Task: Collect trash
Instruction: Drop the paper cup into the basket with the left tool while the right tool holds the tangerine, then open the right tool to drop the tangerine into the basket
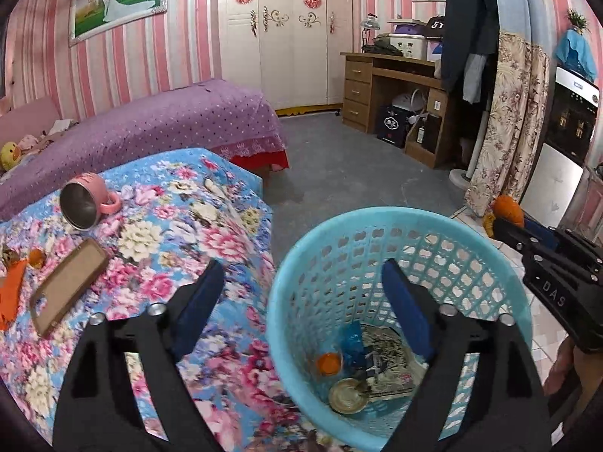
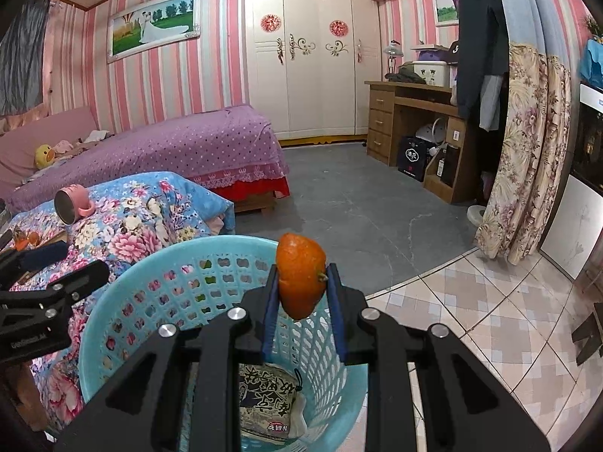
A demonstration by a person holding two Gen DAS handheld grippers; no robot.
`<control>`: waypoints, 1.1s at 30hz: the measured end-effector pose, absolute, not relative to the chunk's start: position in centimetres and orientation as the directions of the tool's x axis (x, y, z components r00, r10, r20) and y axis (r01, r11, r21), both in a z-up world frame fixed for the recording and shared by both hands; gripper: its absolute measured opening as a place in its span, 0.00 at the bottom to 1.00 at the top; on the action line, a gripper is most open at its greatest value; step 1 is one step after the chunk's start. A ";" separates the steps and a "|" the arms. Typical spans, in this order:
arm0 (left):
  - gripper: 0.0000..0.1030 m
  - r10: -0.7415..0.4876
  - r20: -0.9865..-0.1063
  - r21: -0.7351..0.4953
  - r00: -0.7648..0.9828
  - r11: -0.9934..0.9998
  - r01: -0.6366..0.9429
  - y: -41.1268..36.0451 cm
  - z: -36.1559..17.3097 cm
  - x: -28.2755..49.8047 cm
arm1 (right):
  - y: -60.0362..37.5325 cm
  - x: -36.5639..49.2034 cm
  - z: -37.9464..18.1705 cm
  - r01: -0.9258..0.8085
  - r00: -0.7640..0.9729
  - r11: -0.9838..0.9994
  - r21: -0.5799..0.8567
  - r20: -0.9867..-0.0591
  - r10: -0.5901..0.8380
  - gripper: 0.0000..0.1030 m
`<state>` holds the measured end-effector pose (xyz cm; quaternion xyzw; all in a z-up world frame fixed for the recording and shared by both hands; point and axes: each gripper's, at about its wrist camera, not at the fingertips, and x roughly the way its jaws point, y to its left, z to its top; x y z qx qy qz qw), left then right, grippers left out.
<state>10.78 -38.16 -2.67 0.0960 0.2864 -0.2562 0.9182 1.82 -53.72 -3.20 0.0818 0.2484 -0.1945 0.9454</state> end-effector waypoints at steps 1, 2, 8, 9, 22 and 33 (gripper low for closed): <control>0.86 -0.405 -0.571 0.039 0.715 0.856 0.516 -37.9 -2.6 10.9 | -53.6 1.8 -3.2 0.408 0.800 0.911 0.056 -0.502 -0.327 0.24; 0.89 -0.396 -0.568 0.043 0.721 0.861 0.507 -37.5 -2.5 11.1 | -53.7 1.8 -3.2 0.408 0.800 0.911 0.056 -0.503 -0.328 0.24; 0.94 -0.323 -0.556 0.080 0.766 0.896 0.436 -35.1 -2.7 12.4 | -53.3 2.0 -3.1 0.402 0.802 0.914 0.054 -0.502 -0.323 0.24; 0.94 -0.313 -0.554 0.087 0.771 0.900 0.428 -34.7 -2.6 12.6 | -53.2 2.1 -3.1 0.400 0.803 0.915 0.052 -0.502 -0.322 0.25; 0.95 -0.251 -0.529 0.108 0.811 0.927 0.358 -30.5 -1.9 13.5 | -51.9 2.3 -2.1 0.449 0.801 0.891 0.058 -0.469 -0.373 0.83; 0.95 -0.203 -0.518 0.123 0.831 0.944 0.307 -26.7 -1.5 13.5 | -48.8 4.2 -1.5 0.457 0.787 0.889 0.013 -0.471 -0.398 0.94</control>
